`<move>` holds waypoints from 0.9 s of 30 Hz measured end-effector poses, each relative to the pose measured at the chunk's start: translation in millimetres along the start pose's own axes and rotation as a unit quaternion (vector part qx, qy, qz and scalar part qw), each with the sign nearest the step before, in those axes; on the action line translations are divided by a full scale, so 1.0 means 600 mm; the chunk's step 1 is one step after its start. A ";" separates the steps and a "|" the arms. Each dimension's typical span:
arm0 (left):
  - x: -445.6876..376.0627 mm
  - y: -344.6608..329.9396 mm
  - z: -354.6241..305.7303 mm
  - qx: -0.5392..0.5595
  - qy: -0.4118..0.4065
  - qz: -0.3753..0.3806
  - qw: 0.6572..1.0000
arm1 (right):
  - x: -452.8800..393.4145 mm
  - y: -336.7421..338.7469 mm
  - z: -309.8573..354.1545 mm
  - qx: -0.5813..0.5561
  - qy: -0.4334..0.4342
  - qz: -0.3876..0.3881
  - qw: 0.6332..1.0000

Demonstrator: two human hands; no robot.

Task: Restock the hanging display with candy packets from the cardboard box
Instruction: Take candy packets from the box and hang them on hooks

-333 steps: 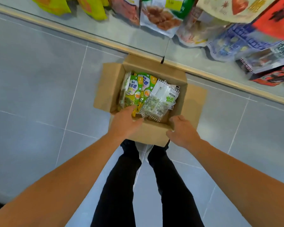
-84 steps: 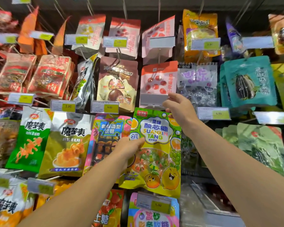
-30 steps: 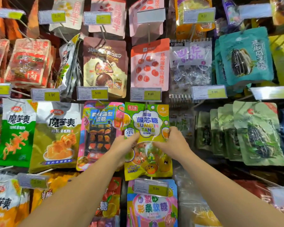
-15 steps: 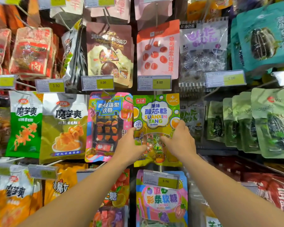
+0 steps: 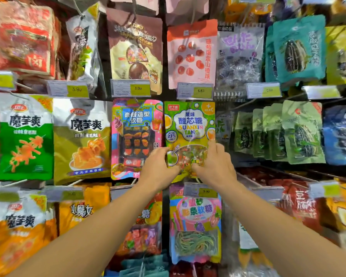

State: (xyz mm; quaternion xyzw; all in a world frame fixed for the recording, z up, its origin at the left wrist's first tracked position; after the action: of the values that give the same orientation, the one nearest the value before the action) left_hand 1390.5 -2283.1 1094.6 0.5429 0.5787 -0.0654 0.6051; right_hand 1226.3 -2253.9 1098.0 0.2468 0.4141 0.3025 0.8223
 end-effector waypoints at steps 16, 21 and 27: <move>0.413 0.099 0.035 0.029 0.023 0.144 0.989 | 0.462 -0.079 -0.004 0.110 0.011 0.149 0.983; 0.611 0.130 0.048 0.008 0.068 0.231 0.971 | 0.635 -0.110 -0.018 0.126 0.048 0.233 0.963; 0.824 0.214 0.061 -0.007 0.134 0.271 0.953 | 0.832 -0.133 -0.027 0.117 0.092 0.295 0.944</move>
State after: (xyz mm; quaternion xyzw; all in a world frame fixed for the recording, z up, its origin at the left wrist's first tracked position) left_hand 1663.2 -1986.5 778.4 0.6786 0.4863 0.1781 0.5209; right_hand 1473.0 -1956.3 771.3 0.4240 0.4288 0.5024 0.6196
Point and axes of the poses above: each hand's wrist, its own x-axis away from the middle knuckle, its own y-axis out of the back of the hand, z = x × y, the point moved 1 cm from there along -x, towards the middle knuckle, and after that the axes turned 15 degrees about -y, right-handed, at the moved point
